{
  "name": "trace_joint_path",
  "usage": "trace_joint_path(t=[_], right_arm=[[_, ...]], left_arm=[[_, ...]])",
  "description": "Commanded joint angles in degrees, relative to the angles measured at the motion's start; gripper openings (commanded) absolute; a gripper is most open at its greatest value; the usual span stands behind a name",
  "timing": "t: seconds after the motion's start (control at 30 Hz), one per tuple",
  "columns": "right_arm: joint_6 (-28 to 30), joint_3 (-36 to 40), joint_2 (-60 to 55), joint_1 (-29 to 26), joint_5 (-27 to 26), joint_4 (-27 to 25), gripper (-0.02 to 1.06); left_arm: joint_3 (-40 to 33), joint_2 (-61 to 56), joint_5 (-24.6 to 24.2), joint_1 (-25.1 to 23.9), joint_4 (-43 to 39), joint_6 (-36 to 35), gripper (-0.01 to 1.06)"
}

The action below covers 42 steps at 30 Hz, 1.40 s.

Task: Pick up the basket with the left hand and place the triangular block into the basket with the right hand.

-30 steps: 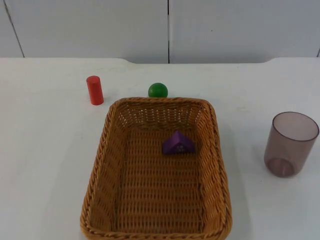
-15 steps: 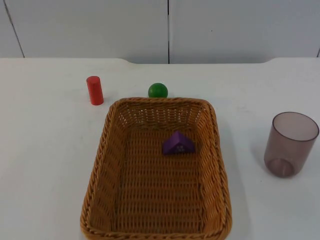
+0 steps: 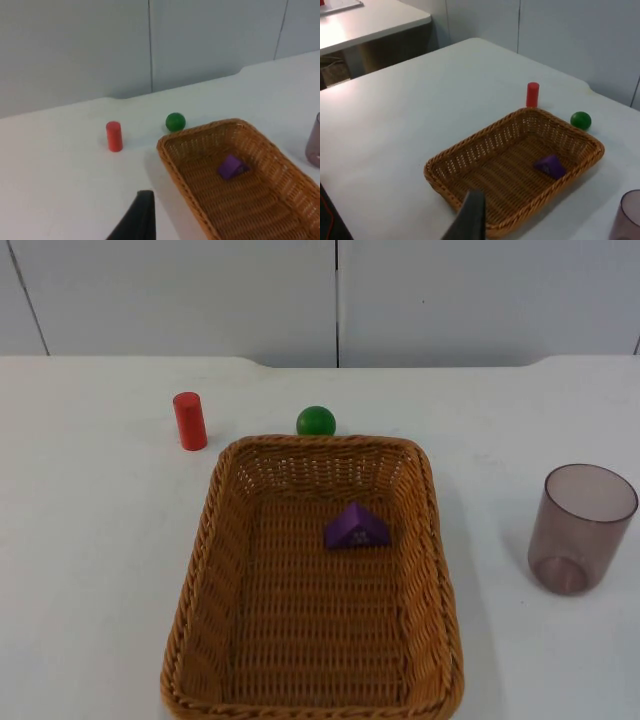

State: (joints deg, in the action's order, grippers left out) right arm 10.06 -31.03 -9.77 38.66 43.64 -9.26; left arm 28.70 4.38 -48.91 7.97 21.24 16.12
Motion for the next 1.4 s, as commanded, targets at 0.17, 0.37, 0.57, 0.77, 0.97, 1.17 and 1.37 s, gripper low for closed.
trace_joint_path(t=[0.17,0.37,0.57,0.77,0.97,1.17,1.37], right_arm=[[-0.35,2.55,5.05,-0.22,4.48,0.33,0.84],[-0.56,2.65,8.69,-0.22,4.51,0.33,0.84],[-0.9,2.65,9.77,-0.22,4.61,0.33,0.84],[-1.65,2.65,9.77,-0.22,4.71,0.37,0.84],[-2.1,0.21,9.77,-0.22,11.37,2.17,0.84],[-9.2,0.68,9.77,-0.22,17.53,10.75,0.84],[-9.37,1.47,9.77,-0.22,18.17,10.36,0.84]], left_arm=[[-1.24,-4.38,-0.03,0.03,-6.53,-6.9,1.05],[0.41,-4.38,-4.48,0.03,-8.58,-8.16,1.05],[1.07,-4.38,-9.45,0.03,-11.68,-8.45,1.05],[0.21,-4.38,-12.91,0.03,-16.68,-11.21,1.05],[-0.41,-4.38,-12.68,0.03,-18.63,-14.26,1.05],[-0.41,-4.38,-12.68,0.03,-18.63,-14.26,1.05],[-0.41,-4.38,-12.68,0.03,-18.63,-14.26,1.05]])
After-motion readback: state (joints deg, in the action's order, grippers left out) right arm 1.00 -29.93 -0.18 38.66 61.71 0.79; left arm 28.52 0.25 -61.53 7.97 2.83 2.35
